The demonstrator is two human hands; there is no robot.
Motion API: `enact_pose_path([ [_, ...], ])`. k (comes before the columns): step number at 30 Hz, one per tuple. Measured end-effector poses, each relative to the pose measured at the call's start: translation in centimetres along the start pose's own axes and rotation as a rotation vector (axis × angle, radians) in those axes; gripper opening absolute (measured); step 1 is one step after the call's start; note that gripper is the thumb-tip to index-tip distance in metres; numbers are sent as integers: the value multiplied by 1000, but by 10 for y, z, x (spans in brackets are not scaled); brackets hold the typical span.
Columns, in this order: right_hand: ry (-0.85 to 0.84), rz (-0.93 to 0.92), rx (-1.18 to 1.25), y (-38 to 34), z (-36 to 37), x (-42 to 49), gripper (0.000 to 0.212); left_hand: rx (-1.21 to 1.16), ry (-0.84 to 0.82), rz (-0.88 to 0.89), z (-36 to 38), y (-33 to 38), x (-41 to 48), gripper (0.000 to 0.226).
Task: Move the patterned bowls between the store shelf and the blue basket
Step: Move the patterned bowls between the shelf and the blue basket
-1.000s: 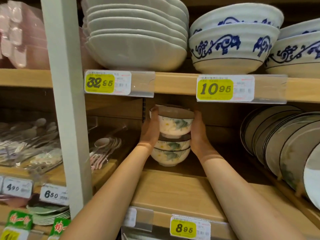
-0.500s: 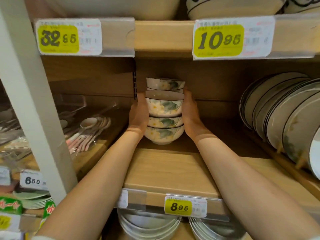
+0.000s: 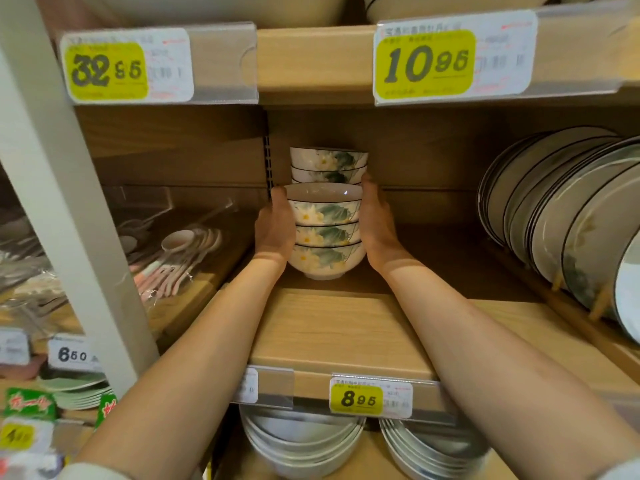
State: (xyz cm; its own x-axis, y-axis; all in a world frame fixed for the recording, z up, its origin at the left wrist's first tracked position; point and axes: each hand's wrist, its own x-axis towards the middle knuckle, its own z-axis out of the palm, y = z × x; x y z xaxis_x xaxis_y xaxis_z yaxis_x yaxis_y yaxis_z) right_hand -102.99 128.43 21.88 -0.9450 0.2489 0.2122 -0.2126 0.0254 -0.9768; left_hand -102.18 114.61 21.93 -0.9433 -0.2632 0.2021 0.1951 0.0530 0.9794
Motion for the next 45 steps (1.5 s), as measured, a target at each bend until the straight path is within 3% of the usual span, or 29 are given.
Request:
enact_pose_path([
  [4, 37, -23, -14, 1, 1, 1, 62, 72, 64, 60, 2, -1, 0, 37],
  [14, 115, -67, 7, 6, 5, -1, 56, 15, 105, 60, 7, -5, 0, 27],
  [31, 135, -68, 9, 8, 5, -10, 51, -19, 93, 90, 6, -10, 2, 54],
  [41, 100, -80, 22, 6, 4, -12, 48, -31, 75, 145, 6, -11, -1, 44],
  [45, 107, -72, 18, 5, 4, -14, 48, -50, 87, 122, 7, -11, -3, 54],
])
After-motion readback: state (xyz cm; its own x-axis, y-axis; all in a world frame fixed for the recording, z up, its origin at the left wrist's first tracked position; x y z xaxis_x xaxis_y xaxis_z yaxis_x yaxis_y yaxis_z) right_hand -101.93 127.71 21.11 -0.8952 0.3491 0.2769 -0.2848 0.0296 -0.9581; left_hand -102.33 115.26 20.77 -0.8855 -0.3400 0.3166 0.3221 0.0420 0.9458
